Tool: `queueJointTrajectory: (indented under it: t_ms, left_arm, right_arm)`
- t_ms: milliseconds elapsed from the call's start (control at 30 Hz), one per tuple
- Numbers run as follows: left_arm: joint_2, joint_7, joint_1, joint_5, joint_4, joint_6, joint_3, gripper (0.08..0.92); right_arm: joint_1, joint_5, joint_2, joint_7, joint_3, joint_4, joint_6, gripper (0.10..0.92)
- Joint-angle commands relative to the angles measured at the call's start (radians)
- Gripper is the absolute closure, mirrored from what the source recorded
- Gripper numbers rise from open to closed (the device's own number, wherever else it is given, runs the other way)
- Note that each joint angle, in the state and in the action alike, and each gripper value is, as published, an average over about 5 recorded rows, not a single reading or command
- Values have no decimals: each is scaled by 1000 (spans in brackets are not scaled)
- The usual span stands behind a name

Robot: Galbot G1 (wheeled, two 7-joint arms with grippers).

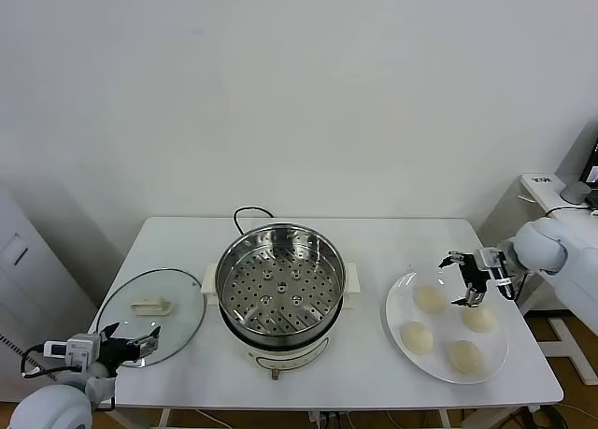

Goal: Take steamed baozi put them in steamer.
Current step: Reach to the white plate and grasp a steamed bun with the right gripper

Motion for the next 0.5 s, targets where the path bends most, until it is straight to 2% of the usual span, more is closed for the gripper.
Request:
queueJointTrajectory:
  t_ms: [33,500]
  left_arm:
    - [1,0,0,0,1,0,-1,177]
    - [-5,0,2,1,3,-2,0,177]
  right_arm:
    - [52,-1,92,-6,-85,-96,9,203]
    - [36,-65,163,-11,-81,-178,13,210]
